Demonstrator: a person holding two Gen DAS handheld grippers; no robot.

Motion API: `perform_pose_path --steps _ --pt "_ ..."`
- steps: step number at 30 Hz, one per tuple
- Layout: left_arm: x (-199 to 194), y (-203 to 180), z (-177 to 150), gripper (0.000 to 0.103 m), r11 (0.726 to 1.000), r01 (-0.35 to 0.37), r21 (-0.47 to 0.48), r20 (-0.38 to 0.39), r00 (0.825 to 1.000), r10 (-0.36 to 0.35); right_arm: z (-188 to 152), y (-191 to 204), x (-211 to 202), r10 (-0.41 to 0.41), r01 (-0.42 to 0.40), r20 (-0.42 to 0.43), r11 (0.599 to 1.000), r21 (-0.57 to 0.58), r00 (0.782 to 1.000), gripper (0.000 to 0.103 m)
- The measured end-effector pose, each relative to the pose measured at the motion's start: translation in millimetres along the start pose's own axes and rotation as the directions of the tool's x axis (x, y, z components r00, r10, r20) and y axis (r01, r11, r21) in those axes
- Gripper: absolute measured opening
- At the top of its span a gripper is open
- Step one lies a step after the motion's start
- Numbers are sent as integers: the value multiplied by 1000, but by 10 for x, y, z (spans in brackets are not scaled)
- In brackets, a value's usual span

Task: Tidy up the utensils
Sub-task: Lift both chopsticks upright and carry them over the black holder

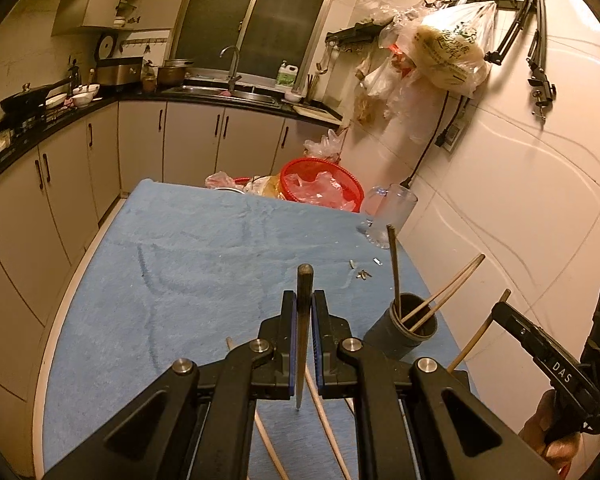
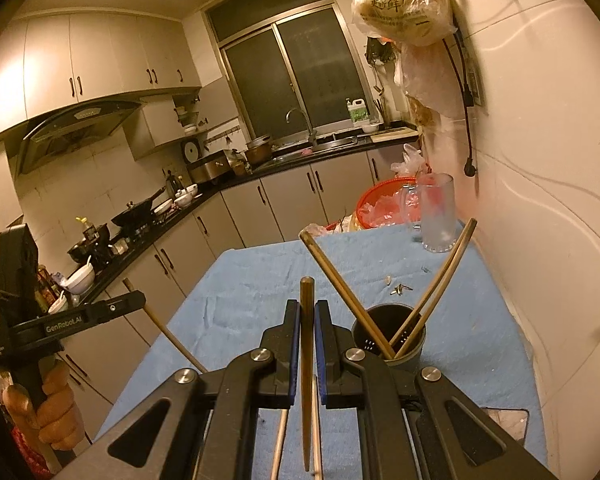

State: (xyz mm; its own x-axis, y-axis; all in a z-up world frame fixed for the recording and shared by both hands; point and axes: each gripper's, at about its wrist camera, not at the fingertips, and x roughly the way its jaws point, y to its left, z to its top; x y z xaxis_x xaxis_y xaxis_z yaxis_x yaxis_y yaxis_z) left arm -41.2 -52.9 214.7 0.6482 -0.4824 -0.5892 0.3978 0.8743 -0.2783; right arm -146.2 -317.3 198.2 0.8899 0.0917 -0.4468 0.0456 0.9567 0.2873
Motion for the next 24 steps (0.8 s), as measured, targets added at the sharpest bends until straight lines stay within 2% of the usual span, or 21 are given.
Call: perform_pose_path --steps 11,24 --pt "-47 -280 151 7 998 39 48 9 999 -40 118 -98 -116 -8 7 31 1000 17 999 7" --pt "-177 -824 488 7 985 118 123 54 991 -125 507 -286 -280 -27 24 105 999 35 994 7"
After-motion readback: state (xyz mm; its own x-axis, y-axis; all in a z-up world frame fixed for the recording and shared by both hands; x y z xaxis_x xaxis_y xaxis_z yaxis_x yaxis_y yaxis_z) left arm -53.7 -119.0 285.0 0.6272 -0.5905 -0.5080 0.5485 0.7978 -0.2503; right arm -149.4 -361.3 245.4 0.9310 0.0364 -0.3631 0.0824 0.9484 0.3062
